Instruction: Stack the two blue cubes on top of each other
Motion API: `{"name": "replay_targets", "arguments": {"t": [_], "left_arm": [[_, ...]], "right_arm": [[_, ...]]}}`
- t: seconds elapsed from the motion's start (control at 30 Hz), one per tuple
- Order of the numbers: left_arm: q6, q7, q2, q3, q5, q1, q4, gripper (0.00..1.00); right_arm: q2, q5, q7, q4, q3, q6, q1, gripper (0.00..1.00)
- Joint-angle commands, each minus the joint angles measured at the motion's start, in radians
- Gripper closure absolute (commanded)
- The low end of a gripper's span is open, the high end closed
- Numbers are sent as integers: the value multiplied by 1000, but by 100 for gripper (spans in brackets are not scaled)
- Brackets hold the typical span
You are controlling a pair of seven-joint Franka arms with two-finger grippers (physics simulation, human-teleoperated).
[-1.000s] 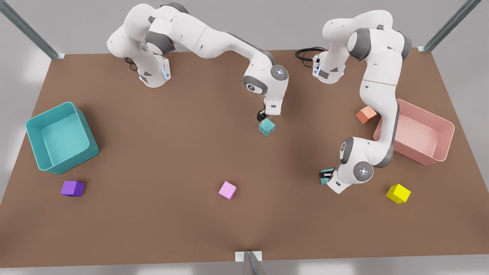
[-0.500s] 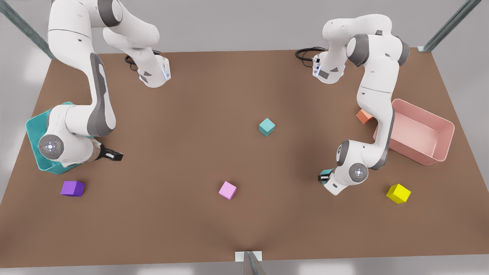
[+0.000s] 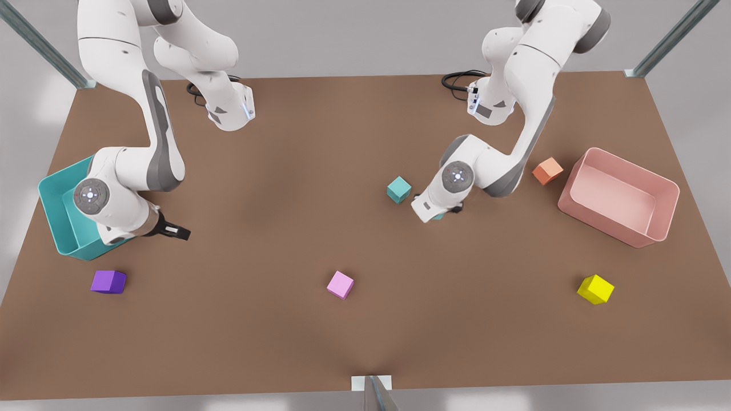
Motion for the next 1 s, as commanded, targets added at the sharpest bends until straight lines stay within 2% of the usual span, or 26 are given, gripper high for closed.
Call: {"name": "replay_targets", "arguments": {"t": [0.0,0.1,0.33,0.4,0.57,0.7,0.97], "left_arm": [[-25,-484,-2,-52,-7,0,-5,38],[-27,-547,-2,-102,-8,-17,-7,38],[27,-619,23,-102,-1,-81,-10,38],[125,-631,52,-101,25,-83,-54,38],[140,-665,64,-101,56,-87,-59,38],[240,-671,36,-101,90,-86,-182,38],[265,-688,38,-101,111,-86,-211,38]], "right_arm": [[0,1,-70,0,3,9,0,0],[2,1,-70,0,2,9,0,0],[5,1,-70,-7,3,9,-9,0],[8,1,-68,-4,3,12,-6,0],[14,1,-65,-3,3,18,-3,0],[17,1,-64,-3,3,18,-1,0],[17,1,-56,-4,3,18,0,0]]}}
